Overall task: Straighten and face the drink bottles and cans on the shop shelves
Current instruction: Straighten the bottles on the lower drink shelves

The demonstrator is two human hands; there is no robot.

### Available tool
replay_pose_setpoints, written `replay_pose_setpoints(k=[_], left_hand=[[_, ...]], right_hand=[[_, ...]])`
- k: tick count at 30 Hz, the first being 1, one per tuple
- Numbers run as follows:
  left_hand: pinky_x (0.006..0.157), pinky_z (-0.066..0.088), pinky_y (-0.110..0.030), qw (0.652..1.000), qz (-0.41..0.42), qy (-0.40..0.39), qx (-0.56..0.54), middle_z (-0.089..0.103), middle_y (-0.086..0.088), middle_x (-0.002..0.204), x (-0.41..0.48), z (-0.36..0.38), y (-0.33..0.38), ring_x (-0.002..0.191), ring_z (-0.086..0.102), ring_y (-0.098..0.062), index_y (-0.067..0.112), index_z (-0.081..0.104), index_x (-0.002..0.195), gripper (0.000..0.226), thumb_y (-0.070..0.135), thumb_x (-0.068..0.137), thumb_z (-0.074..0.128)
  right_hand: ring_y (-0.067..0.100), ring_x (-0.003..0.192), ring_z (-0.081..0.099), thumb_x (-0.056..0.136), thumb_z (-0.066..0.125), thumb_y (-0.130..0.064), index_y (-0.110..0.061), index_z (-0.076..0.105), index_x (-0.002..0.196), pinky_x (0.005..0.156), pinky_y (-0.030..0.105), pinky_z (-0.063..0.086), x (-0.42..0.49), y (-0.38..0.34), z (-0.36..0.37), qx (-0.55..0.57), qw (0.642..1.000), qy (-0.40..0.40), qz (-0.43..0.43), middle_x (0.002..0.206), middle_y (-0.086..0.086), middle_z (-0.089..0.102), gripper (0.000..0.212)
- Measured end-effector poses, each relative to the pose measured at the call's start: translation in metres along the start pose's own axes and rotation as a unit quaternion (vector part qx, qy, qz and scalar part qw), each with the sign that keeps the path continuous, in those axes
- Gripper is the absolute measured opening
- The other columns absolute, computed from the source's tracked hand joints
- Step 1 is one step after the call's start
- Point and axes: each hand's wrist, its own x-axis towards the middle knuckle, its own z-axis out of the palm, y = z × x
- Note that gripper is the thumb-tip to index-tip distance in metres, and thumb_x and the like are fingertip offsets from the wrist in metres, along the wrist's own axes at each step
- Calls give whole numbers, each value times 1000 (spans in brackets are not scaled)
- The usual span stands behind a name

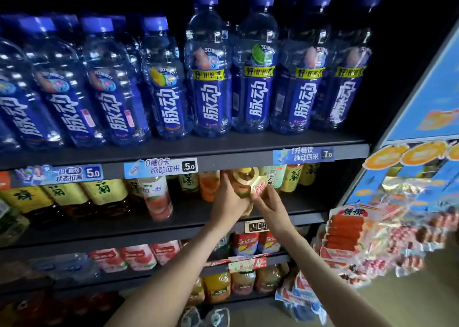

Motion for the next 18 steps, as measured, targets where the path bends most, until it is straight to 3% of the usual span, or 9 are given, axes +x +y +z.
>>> replay_pose_setpoints(k=[3,5,6,7,9,10,13,16,18], left_hand=[[90,20,-4,998,-8,36,51,47,-7,135,10,2,-5,127,44,-22,9,22,145,93,13,72,80],[88,5,6,997,-18,51,60,46,-15,138,15,5,-10,130,41,-27,1,27,141,91,13,70,83],[90,6,8,996,-29,59,55,46,-18,138,17,7,-11,129,42,-29,-2,31,138,88,13,69,84],[100,14,1,995,-49,63,54,45,-21,137,20,9,-12,128,42,-31,-3,33,135,85,13,69,83],[109,32,-29,993,-65,61,71,44,-22,135,22,12,-12,125,43,-33,-3,35,133,77,16,73,80],[104,38,-32,996,-44,57,58,49,-18,130,22,15,-15,121,48,-29,-1,37,130,74,17,73,81],[91,43,-21,997,-58,47,9,54,-4,122,17,18,-22,111,54,-15,6,42,126,71,18,70,84],[84,51,-26,994,-105,21,6,58,-4,120,7,16,-26,105,60,-17,12,44,123,56,21,78,76],[70,50,-23,988,-129,-26,74,60,-3,114,-2,8,-19,95,63,-19,12,46,121,48,23,81,71]], right_hand=[[-1,69,49,96,53,-30,-20,52,95,62,14,40,5,3,9,-55,998,-10,16,84,-7,57,10],[8,80,55,95,54,-22,-17,53,104,66,19,43,12,4,12,-105,993,-26,38,93,-4,61,11],[15,86,57,92,55,-17,-14,53,108,72,25,45,16,4,14,-132,990,-38,43,98,1,63,16],[20,90,58,90,55,-13,-12,54,112,76,30,45,20,3,15,-153,986,-49,47,102,4,63,21],[22,92,56,88,55,-11,-9,53,114,75,30,44,23,3,16,-177,981,-55,57,102,4,62,26],[21,90,55,88,56,-11,-8,52,114,73,28,42,22,3,15,-186,979,-51,61,100,3,60,26],[20,87,54,90,56,-14,-8,52,113,72,30,41,18,5,10,-205,976,-35,67,97,4,60,24],[19,86,54,91,58,-18,-8,53,113,70,29,41,13,0,6,-196,978,-28,71,95,2,59,25],[18,86,55,91,58,-19,-9,56,112,69,26,40,8,-6,7,-197,978,-30,67,94,1,60,23]])
